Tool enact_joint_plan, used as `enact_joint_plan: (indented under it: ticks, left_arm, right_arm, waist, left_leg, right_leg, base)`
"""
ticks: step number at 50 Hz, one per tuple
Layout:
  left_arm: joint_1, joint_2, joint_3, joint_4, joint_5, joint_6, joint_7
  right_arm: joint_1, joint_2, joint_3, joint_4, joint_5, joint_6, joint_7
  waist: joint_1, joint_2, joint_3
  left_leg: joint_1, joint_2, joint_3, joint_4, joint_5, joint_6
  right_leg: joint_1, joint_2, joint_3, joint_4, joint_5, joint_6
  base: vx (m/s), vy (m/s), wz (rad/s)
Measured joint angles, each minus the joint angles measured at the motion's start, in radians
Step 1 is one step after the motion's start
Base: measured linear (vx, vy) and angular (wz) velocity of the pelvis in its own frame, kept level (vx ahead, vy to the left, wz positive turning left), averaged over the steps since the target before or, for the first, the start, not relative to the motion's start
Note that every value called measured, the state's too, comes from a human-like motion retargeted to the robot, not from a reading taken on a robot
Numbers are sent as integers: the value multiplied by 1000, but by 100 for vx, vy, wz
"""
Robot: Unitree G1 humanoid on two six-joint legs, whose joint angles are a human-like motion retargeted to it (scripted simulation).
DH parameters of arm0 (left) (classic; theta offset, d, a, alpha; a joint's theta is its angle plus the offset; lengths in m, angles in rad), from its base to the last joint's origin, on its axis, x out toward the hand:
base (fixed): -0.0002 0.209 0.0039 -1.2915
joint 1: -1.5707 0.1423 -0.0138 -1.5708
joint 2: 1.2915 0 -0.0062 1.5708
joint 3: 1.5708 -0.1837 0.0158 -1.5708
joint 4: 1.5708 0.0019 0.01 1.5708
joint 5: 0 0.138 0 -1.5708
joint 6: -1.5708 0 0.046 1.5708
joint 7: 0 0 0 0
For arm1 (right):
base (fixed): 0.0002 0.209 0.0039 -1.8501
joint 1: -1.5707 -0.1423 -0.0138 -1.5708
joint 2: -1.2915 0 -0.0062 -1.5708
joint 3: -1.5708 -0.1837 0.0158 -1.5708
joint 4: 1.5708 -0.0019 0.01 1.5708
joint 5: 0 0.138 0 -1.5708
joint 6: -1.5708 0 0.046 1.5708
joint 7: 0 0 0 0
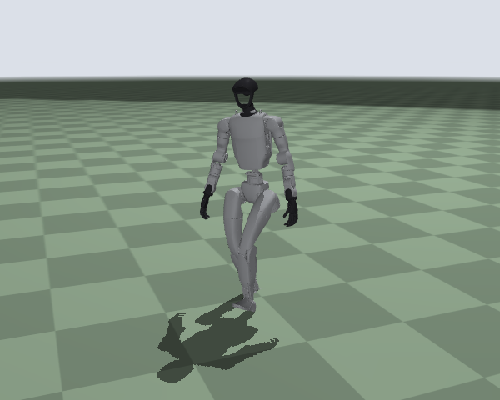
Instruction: Walk
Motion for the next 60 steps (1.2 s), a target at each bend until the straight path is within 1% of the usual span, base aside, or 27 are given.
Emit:
enact_joint_plan:
  ticks: [5, 8, 13, 15, 17, 19, 20, 22, 25, 30, 32, 35, 37, 39, 43, 46, 49, 52, 55, 60]
  left_arm:
    - [-13, -14, -1, 8, -4, 0, -5]
    - [3, -21, -3, 11, -7, 0, -3]
    - [11, -26, -1, 21, -19, 1, -2]
    - [13, -27, 1, 25, -24, 1, -2]
    - [5, -25, 4, 31, -32, 1, -5]
    - [15, -28, 4, 29, -37, 0, -4]
    - [5, -24, 7, 30, -43, 2, -8]
    - [14, -26, 7, 26, -49, 1, -8]
    - [20, -26, 7, 19, -58, 1, -11]
    - [27, -19, 5, 2, -68, 4, -23]
    - [34, -18, 3, -8, -67, 4, -28]
    - [44, -14, 0, -25, -62, 6, -33]
    - [55, -12, -2, -38, -56, 5, -33]
    - [55, -7, 0, -49, -50, 9, -32]
    - [60, 0, 1, -69, -34, 14, -24]
    - [47, 5, 7, -78, -22, 24, -19]
    - [46, 8, 7, -86, -12, 30, -13]
    - [49, 8, 8, -90, -3, 34, -11]
    - [56, 8, 9, -88, 7, 33, -15]
    - [67, 4, 15, -76, 33, 30, -26]
  right_arm:
    - [-12, -7, 5, -10, -4, -6, 0]
    - [-2, -6, 12, -17, -5, -10, -2]
    - [1, -2, 19, -25, -2, -15, -3]
    - [2, 1, 21, -26, 0, -16, -3]
    - [-6, 5, 22, -24, 4, -16, 1]
    - [3, 10, 25, -24, 5, -17, 1]
    - [-6, 8, 24, -23, 8, -15, 6]
    - [1, 11, 29, -25, 10, -15, 8]
    - [7, 14, 33, -27, 16, -13, 16]
    - [11, 12, 40, -36, 27, -4, 35]
    - [14, 10, 42, -43, 29, -3, 42]
    - [17, 6, 45, -56, 33, -1, 49]
    - [21, 3, 47, -68, 34, -1, 49]
    - [14, -2, 45, -80, 33, 0, 47]
    - [7, -13, 40, -105, 30, 2, 34]
    - [-10, -27, 32, -116, 29, 9, 25]
    - [-13, -36, 24, -119, 28, 15, 16]
    - [-11, -44, 12, -110, 28, 24, 11]
    - [-2, -48, -3, -94, 28, 34, 8]
    - [20, -51, -32, -65, 31, 43, 6]
  waist:
    - [-4, -12, -6]
    - [-2, -6, -16]
    - [2, -16, -26]
    - [3, -22, -30]
    - [5, -31, -20]
    - [6, -32, -27]
    - [11, -43, -27]
    - [12, -46, -34]
    - [15, -58, -44]
    - [13, -99, -53]
    - [6, -117, -57]
    - [-6, -142, -62]
    - [-16, -150, -65]
    - [-27, -157, -64]
    - [-51, -147, -59]
    - [-68, -123, -46]
    - [-86, -98, -38]
    - [-101, -71, -35]
    - [-110, -46, -39]
    - [-112, -11, -57]
  left_leg:
    - [12, -42, -1, -152, 44, -5]
    - [7, -47, -7, -153, 54, -3]
    - [27, -61, -1, -145, 80, 12]
    - [37, -67, 3, -132, 88, 20]
    - [67, -78, 8, -136, 100, 30]
    - [70, -84, 6, -107, 97, 42]
    - [85, -91, 14, -122, 101, 50]
    - [92, -101, 13, -101, 85, 68]
    - [115, -125, 15, -95, 62, 98]
    - [179, -194, 20, -142, 48, 148]
    - [203, -229, 20, -162, 44, 166]
    - [235, -278, 18, -188, 35, 193]
    - [250, -300, 15, -187, 20, 207]
    - [274, -322, 11, -209, 14, 218]
    - [325, -345, -8, -233, -9, 225]
    - [386, -346, -36, -287, -14, 221]
    - [437, -343, -67, -321, -28, 214]
    - [485, -335, -101, -356, -40, 208]
    - [523, -324, -134, -382, -53, 203]
    - [574, -299, -173, -414, -72, 196]
  right_leg:
    - [43, -20, 7, -31, -7, 0]
    - [46, -17, 10, 8, -35, -3]
    - [71, -28, 23, 38, -57, 0]
    - [84, -33, 28, 48, -59, 4]
    - [123, -41, 34, 22, -40, 9]
    - [126, -44, 33, 53, -38, 16]
    - [141, -53, 41, 35, -24, 23]
    - [141, -60, 39, 69, -9, 34]
    - [146, -80, 36, 108, 42, 60]
    - [127, -126, 56, 216, 185, 130]
    - [100, -142, 74, 294, 247, 168]
    - [43, -180, 85, 439, 323, 206]
    - [-4, -210, 76, 549, 336, 207]
    - [-61, -254, 65, 654, 319, 194]
    - [-180, -339, 30, 799, 205, 124]
    - [-274, -375, 11, 815, 123, 74]
    - [-362, -397, -12, 772, 59, 39]
    - [-441, -396, -32, 681, 26, 25]
    - [-507, -376, -48, 561, 26, 32]
    - [-578, -315, -57, 340, 70, 66]
  base:
    - [20, 6, 4]
    - [23, 6, -1]
    - [28, 6, -2]
    - [31, 6, -2]
    - [32, 6, 3]
    - [32, 6, 2]
    - [34, 7, -3]
    - [33, 8, 4]
    - [32, 9, 10]
    - [31, 10, 24]
    - [29, 10, 36]
    - [29, 9, 33]
    - [29, 8, 27]
    - [30, 7, 22]
    - [31, 5, 15]
    - [32, 2, 10]
    - [33, -1, 15]
    - [33, -4, 18]
    - [32, -6, 20]
    - [28, -8, 15]
